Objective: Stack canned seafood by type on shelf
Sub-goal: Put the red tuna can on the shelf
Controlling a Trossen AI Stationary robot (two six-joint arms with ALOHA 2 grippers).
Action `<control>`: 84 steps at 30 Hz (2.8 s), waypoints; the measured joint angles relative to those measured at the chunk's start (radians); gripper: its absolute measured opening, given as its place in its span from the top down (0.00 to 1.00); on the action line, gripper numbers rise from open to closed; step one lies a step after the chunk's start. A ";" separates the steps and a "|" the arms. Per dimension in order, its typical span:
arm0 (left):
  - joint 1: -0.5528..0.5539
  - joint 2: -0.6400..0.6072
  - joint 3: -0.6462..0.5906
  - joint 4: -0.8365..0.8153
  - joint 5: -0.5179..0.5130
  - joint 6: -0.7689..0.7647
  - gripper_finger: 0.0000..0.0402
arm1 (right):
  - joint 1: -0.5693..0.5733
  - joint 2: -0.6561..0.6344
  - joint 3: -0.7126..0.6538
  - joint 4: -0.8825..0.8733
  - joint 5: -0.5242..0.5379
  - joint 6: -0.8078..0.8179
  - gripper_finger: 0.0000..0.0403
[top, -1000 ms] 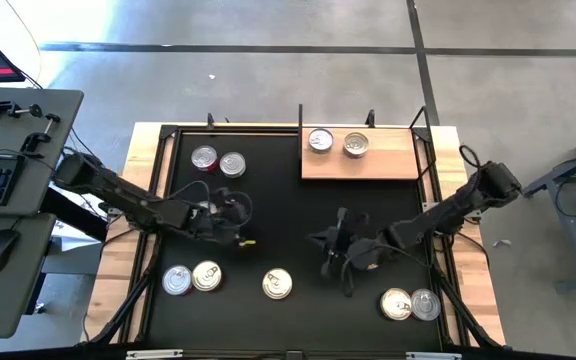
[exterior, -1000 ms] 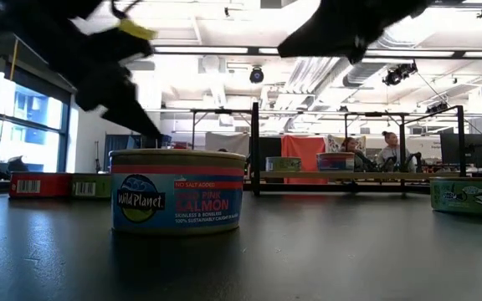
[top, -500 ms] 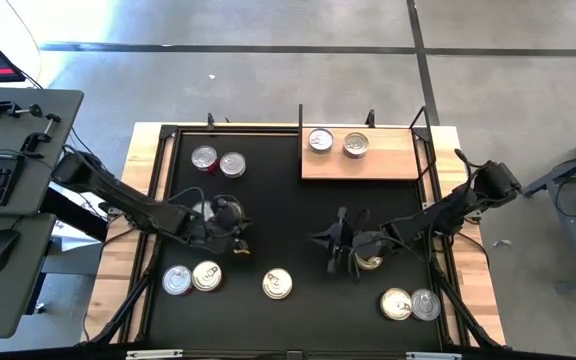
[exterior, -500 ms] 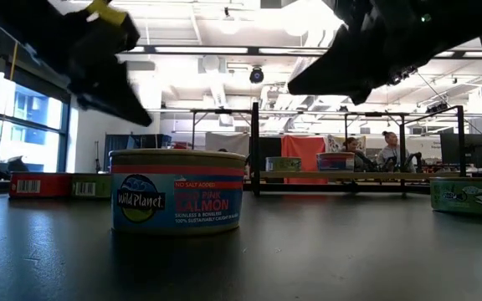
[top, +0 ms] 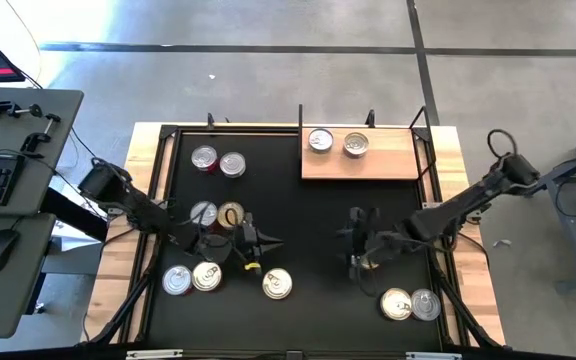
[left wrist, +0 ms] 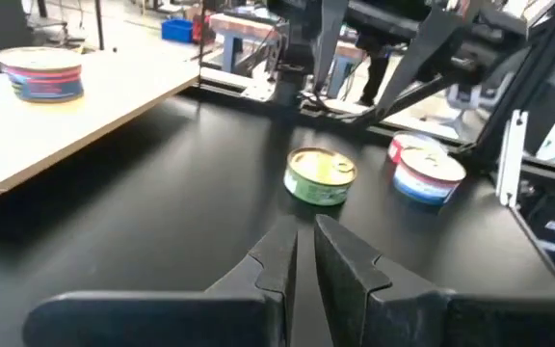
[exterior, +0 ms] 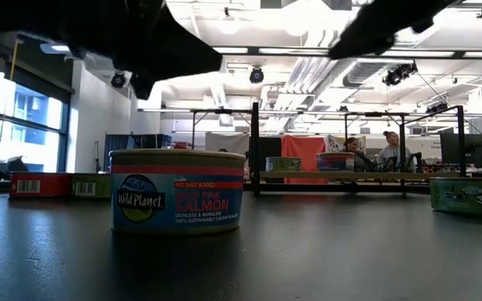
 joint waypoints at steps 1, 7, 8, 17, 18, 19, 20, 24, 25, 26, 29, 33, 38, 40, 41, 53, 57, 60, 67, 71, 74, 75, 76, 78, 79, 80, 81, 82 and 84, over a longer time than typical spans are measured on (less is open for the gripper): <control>-0.003 0.020 0.001 0.023 -0.001 -0.001 0.92 | 0.019 -0.008 0.028 -0.074 0.000 0.040 0.52; -0.019 0.128 0.083 0.026 -0.008 -0.023 0.92 | 0.138 -0.012 0.046 -0.192 0.014 0.201 0.52; -0.024 0.135 0.100 0.024 -0.002 -0.032 0.92 | 0.154 -0.010 0.032 -0.190 0.028 0.221 0.52; -0.098 -0.019 0.237 -0.421 0.070 0.009 0.92 | 0.208 0.044 -0.151 0.084 0.168 0.386 0.52; -0.103 -0.044 0.251 -0.527 0.032 -0.026 0.92 | 0.209 0.053 -0.170 0.141 0.169 0.384 0.52; -0.105 -0.070 0.264 -0.631 -0.005 -0.068 0.92 | 0.208 0.065 -0.186 0.192 0.172 0.377 0.52; -0.106 -0.098 0.272 -0.741 -0.046 -0.112 0.92 | 0.206 0.080 -0.200 0.242 0.178 0.365 0.52; -0.094 -0.179 0.277 -1.035 -0.163 -0.265 0.92 | 0.190 0.136 -0.227 0.405 0.184 0.331 0.52; -0.087 -0.191 0.276 -1.081 -0.191 -0.289 0.92 | 0.189 0.148 -0.223 0.420 0.185 0.328 0.52; -0.079 -0.199 0.277 -1.114 -0.222 -0.308 0.92 | 0.188 0.160 -0.223 0.425 0.185 0.327 0.52; -0.048 -0.207 0.277 -1.239 -0.312 -0.414 0.92 | 0.184 0.196 -0.225 0.456 0.184 0.301 0.52; 0.056 -0.211 0.276 -1.380 -0.359 -0.678 0.92 | 0.178 0.225 -0.225 0.460 0.186 0.288 0.52; 0.260 -0.212 0.277 -1.534 -0.258 -0.746 0.90 | 0.170 0.244 -0.225 0.466 0.187 0.290 0.52; 0.357 -0.212 0.277 -1.604 -0.188 -0.746 0.87 | 0.171 0.245 -0.225 0.467 0.186 0.289 0.52; 0.404 -0.212 0.277 -1.640 -0.162 -0.745 0.86 | 0.171 0.245 -0.225 0.467 0.186 0.288 0.52; 0.926 -0.212 0.277 -1.719 -0.007 -0.457 0.80 | 0.171 0.245 -0.225 0.467 0.186 0.272 0.52; 1.021 -0.211 0.277 -1.686 -0.008 -0.346 0.81 | 0.171 0.245 -0.225 0.468 0.186 0.272 0.52; 1.083 -0.204 0.277 -1.623 -0.012 -0.289 0.82 | 0.171 0.245 -0.225 0.467 0.186 0.272 0.52; 1.226 -0.102 0.225 -1.420 0.202 -0.228 0.82 | 0.171 0.245 -0.225 0.468 0.186 0.272 0.52; 1.223 -0.038 0.226 -1.447 0.243 -0.218 0.82 | 0.171 0.245 -0.225 0.468 0.186 0.272 0.52; 1.185 -0.032 0.230 -1.503 0.274 -0.222 0.82 | 0.171 0.245 -0.225 0.468 0.186 0.273 0.52; 1.164 -0.039 0.230 -1.535 0.294 -0.224 0.82 | 0.171 0.245 -0.225 0.468 0.186 0.273 0.52; 1.141 -0.047 0.230 -1.565 0.319 -0.234 0.82 | 0.171 0.245 -0.225 0.468 0.186 0.272 0.52; 1.093 -0.065 0.227 -1.615 0.361 -0.264 0.82 | 0.171 0.245 -0.225 0.468 0.186 0.273 0.52; 1.065 -0.073 0.225 -1.639 0.387 -0.274 0.82 | 0.171 0.245 -0.225 0.468 0.186 0.273 0.52; 1.035 -0.080 0.223 -1.660 0.411 -0.284 0.82 | 0.171 0.245 -0.225 0.470 0.186 0.273 0.52; 1.004 -0.085 0.223 -1.675 0.429 -0.291 0.82 | 0.171 0.245 -0.225 0.473 0.186 0.273 0.52; 0.972 -0.087 0.222 -1.680 0.439 -0.294 0.82 | 0.171 0.245 -0.225 0.475 0.186 0.273 0.52; 0.910 -0.087 0.221 -1.668 0.435 -0.296 0.84 | 0.171 0.245 -0.225 0.476 0.186 0.273 0.52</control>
